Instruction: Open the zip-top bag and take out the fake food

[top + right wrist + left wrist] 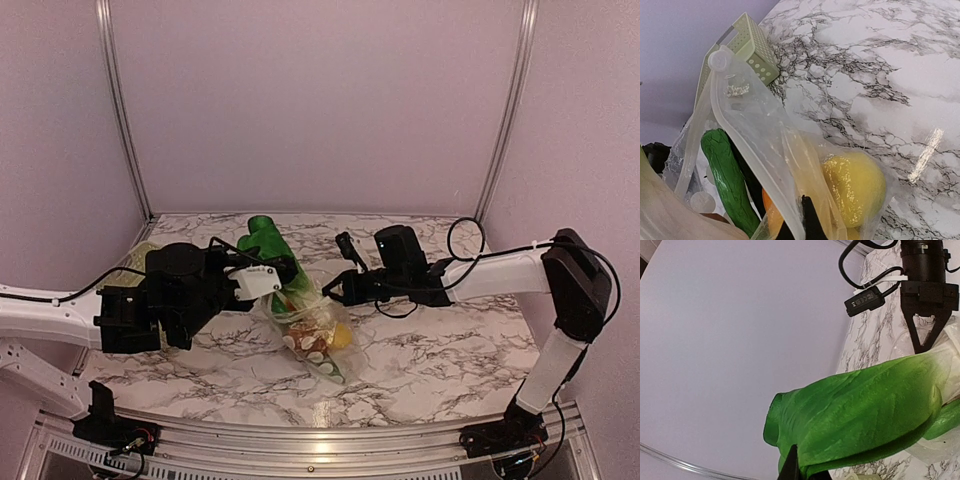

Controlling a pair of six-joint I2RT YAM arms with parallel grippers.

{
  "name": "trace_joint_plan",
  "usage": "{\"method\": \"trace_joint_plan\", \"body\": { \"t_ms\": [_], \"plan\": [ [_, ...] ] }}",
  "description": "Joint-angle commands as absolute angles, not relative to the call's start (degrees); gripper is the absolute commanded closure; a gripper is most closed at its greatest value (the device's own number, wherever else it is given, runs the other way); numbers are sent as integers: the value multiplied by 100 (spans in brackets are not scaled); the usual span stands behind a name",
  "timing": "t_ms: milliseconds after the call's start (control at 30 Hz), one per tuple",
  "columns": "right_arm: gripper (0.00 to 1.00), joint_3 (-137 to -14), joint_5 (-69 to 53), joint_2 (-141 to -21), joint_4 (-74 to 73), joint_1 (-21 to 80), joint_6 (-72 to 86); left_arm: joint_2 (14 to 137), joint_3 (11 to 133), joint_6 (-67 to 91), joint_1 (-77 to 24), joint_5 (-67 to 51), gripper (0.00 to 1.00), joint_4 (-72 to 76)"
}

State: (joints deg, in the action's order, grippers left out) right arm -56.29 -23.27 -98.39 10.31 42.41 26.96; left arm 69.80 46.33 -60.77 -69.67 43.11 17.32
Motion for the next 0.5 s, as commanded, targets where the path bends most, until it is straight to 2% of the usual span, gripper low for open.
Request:
{"method": "trace_joint_plan", "body": {
  "t_ms": [0, 300, 467],
  "plan": [
    [100, -5581, -2236, -9683, 953, 4177, 2587, 6602, 4983, -5545, -6619, 4422, 100, 2113],
    [100, -5572, -2195, -9522, 826, 4142, 2464, 6202, 5356, -4200, -5656, 4264, 100, 1620],
    [100, -5547, -2206, -9503, 842, 4141, 2453, 6462, 6318, -2396, -4936, 4361, 100, 206]
  ]
}}
